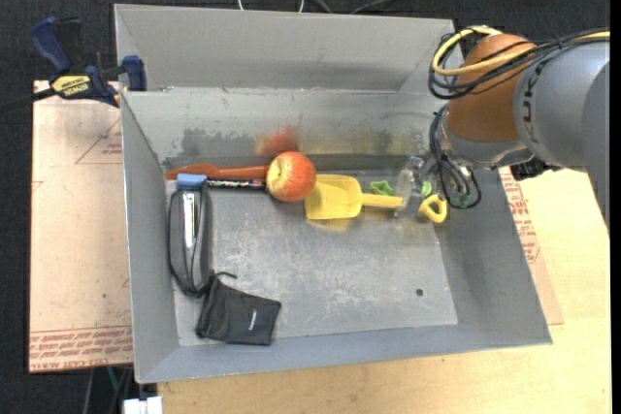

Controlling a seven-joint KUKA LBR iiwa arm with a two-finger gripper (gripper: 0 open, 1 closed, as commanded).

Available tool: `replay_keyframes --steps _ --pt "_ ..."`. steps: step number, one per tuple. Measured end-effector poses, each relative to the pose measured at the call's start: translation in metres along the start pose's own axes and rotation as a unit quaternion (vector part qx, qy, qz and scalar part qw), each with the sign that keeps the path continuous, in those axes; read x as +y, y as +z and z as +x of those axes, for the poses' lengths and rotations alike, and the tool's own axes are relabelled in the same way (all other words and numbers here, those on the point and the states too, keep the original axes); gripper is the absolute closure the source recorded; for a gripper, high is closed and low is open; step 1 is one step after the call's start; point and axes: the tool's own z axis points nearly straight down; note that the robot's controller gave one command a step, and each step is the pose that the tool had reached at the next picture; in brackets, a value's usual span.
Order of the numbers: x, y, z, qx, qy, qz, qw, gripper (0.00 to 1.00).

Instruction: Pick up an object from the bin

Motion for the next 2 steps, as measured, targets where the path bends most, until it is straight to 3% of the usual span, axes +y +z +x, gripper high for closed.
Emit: replay_keyframes --steps 1,2 --pt "0.000 0.000 0.000 0.0000 0.000 0.000 1.0000 1.00" --pt "0.040 0.001 0.005 -0.0017 -0.132 0.002 0.9912 1.00"
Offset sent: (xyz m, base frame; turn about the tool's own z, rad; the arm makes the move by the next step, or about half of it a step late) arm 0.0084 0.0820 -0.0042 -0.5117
